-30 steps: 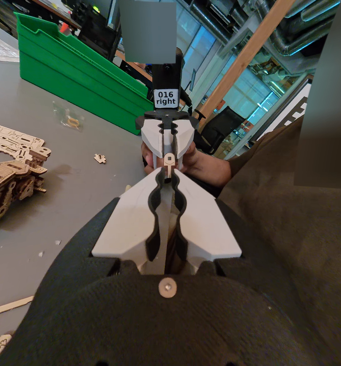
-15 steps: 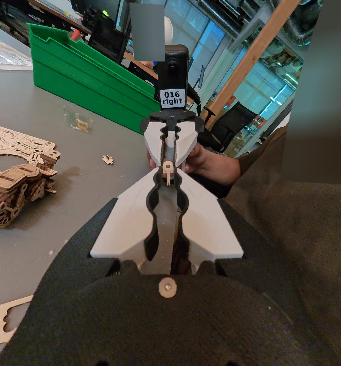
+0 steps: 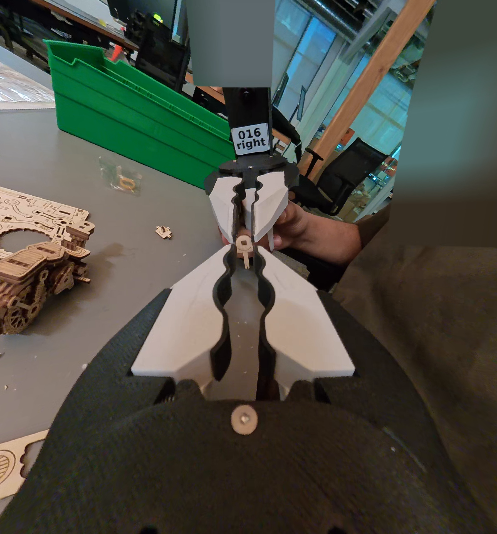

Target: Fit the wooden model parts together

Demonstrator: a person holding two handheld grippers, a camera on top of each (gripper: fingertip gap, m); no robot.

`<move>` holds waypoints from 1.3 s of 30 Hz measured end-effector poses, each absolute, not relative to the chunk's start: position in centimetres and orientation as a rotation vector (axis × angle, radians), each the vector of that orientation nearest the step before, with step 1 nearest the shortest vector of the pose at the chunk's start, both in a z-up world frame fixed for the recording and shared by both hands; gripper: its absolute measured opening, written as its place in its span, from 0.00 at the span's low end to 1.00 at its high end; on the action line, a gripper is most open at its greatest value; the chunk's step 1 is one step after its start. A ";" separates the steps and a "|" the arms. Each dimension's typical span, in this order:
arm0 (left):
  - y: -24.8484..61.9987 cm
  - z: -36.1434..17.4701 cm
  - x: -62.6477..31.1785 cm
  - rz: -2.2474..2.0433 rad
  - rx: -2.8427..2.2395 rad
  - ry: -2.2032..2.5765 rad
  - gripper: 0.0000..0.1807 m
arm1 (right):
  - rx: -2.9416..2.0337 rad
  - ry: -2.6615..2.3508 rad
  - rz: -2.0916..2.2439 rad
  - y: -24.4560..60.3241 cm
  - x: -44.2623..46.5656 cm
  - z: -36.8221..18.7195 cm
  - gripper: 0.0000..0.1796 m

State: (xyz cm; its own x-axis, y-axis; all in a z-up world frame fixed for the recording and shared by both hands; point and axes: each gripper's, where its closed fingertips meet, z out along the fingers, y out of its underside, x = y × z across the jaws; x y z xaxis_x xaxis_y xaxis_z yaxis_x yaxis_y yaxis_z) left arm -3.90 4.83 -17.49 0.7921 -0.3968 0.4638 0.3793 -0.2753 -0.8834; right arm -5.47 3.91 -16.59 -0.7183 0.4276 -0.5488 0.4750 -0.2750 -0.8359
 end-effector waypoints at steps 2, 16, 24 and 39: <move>4.8 -17.5 -3.9 -0.749 -1.692 0.017 0.04 | 1.162 1.865 -2.191 3.9 -5.5 -16.6 0.04; 4.9 -17.2 -5.9 -0.822 -1.638 -0.096 0.04 | 1.945 2.452 -1.810 17.9 -5.6 -19.3 0.09; 5.1 -17.8 -5.6 -0.871 -1.653 -0.097 0.04 | 1.909 2.643 -1.270 18.1 -4.6 -26.7 0.08; 5.0 -18.0 -5.3 -0.899 -1.662 -0.083 0.04 | 1.835 2.679 -1.312 17.3 -5.5 -27.3 0.04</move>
